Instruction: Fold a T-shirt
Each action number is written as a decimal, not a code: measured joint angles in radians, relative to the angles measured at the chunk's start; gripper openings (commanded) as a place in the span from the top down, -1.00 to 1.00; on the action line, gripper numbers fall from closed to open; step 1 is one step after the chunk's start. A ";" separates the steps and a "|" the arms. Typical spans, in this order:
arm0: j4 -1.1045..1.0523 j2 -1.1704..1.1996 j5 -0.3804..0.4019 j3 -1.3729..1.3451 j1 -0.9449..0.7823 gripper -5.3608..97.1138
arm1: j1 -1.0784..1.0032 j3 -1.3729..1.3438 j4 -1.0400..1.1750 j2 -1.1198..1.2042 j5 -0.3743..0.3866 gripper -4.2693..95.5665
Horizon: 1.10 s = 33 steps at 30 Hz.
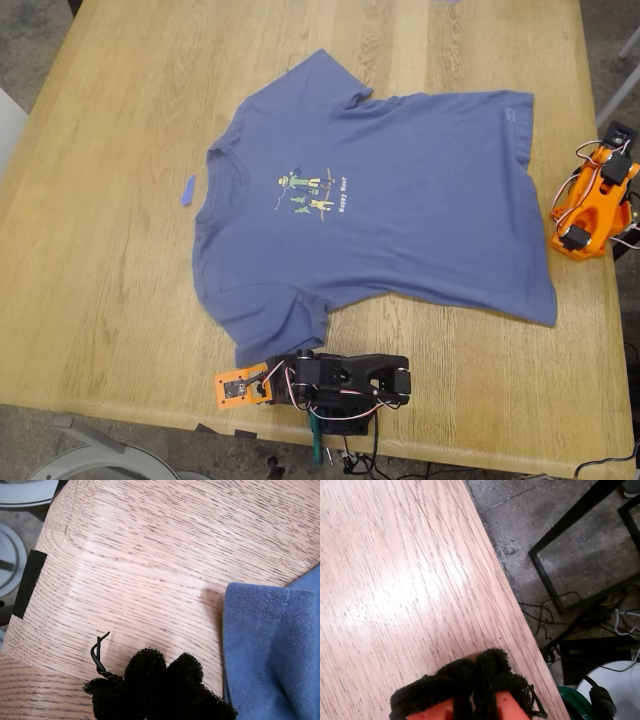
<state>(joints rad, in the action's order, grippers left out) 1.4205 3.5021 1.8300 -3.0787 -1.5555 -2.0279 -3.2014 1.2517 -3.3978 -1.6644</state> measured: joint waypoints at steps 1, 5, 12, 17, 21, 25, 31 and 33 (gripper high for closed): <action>0.000 0.000 0.000 0.000 0.000 0.89 | 0.000 0.000 0.000 0.000 0.000 0.78; 0.000 0.000 0.000 0.000 0.000 0.89 | 0.000 0.000 0.000 0.000 0.000 0.78; 0.000 0.000 0.000 0.000 0.000 0.89 | 0.000 0.000 0.000 0.000 0.000 0.86; 0.006 0.000 -0.061 0.000 0.000 0.90 | 0.009 0.000 0.000 0.000 0.000 0.90; 0.008 0.000 -0.144 0.000 0.000 0.90 | 0.044 0.000 0.000 0.000 0.000 0.90; 0.008 0.000 -0.199 0.000 0.011 0.89 | 0.075 0.000 0.000 0.000 0.000 0.79; 0.000 0.000 -0.086 0.000 0.021 0.90 | 0.092 0.000 -0.028 0.000 -0.038 0.73; 0.005 0.000 -0.110 0.000 0.021 0.89 | 0.097 0.000 -0.077 0.000 -0.046 0.69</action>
<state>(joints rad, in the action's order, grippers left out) 1.4251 3.5021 1.7196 -3.0787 -1.5340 -1.9313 -3.2014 1.1750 -3.3978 -1.7104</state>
